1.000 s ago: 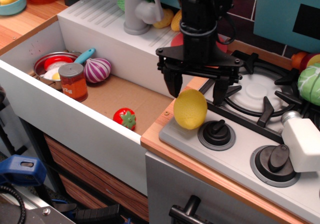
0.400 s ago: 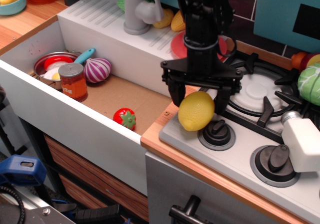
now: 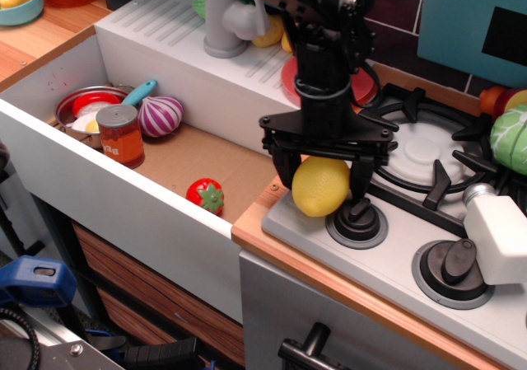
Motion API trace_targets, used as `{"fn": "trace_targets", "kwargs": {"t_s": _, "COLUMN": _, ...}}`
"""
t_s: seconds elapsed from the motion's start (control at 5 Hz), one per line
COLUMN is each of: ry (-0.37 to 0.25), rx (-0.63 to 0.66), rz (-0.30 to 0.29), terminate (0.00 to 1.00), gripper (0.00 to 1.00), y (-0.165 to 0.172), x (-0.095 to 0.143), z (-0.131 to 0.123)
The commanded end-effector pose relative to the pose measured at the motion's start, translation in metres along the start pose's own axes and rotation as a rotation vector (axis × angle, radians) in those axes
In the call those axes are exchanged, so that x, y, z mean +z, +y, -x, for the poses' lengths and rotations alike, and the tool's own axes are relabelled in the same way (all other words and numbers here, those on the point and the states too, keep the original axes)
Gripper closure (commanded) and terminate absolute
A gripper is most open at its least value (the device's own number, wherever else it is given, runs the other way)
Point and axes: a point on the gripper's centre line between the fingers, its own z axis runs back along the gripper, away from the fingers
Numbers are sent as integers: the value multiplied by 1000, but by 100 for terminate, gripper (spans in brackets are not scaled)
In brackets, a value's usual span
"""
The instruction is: Put lemon on plate
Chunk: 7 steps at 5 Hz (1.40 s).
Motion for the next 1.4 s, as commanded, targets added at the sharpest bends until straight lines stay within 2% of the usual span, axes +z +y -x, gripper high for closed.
{"fn": "trace_targets", "kwargs": {"t_s": 0.0, "ry": -71, "rx": -21, "rz": -19, "terminate": 0, "gripper": 100, "y": -2, "x": 21, "z": -3}}
{"fn": "trace_targets", "kwargs": {"t_s": 0.2, "ry": -81, "rx": -105, "rz": -60, "terminate": 0, "gripper": 100, "y": 12, "x": 33, "z": -28}}
{"fn": "trace_targets", "kwargs": {"t_s": 0.4, "ry": -111, "rx": -207, "rz": -119, "terminate": 0, "gripper": 100, "y": 27, "x": 50, "z": -66}}
{"fn": "trace_targets", "kwargs": {"t_s": 0.6, "ry": -178, "rx": -290, "rz": -140, "terminate": 0, "gripper": 100, "y": 26, "x": 63, "z": -114}}
{"fn": "trace_targets", "kwargs": {"t_s": 0.8, "ry": -236, "rx": -366, "rz": -107, "terminate": 0, "gripper": 100, "y": 24, "x": 52, "z": -159}}
{"fn": "trace_targets", "kwargs": {"t_s": 1.0, "ry": -294, "rx": -411, "rz": -78, "terminate": 0, "gripper": 100, "y": 21, "x": 36, "z": -185}}
{"fn": "trace_targets", "kwargs": {"t_s": 1.2, "ry": -349, "rx": -422, "rz": -74, "terminate": 0, "gripper": 100, "y": 19, "x": 28, "z": -190}}
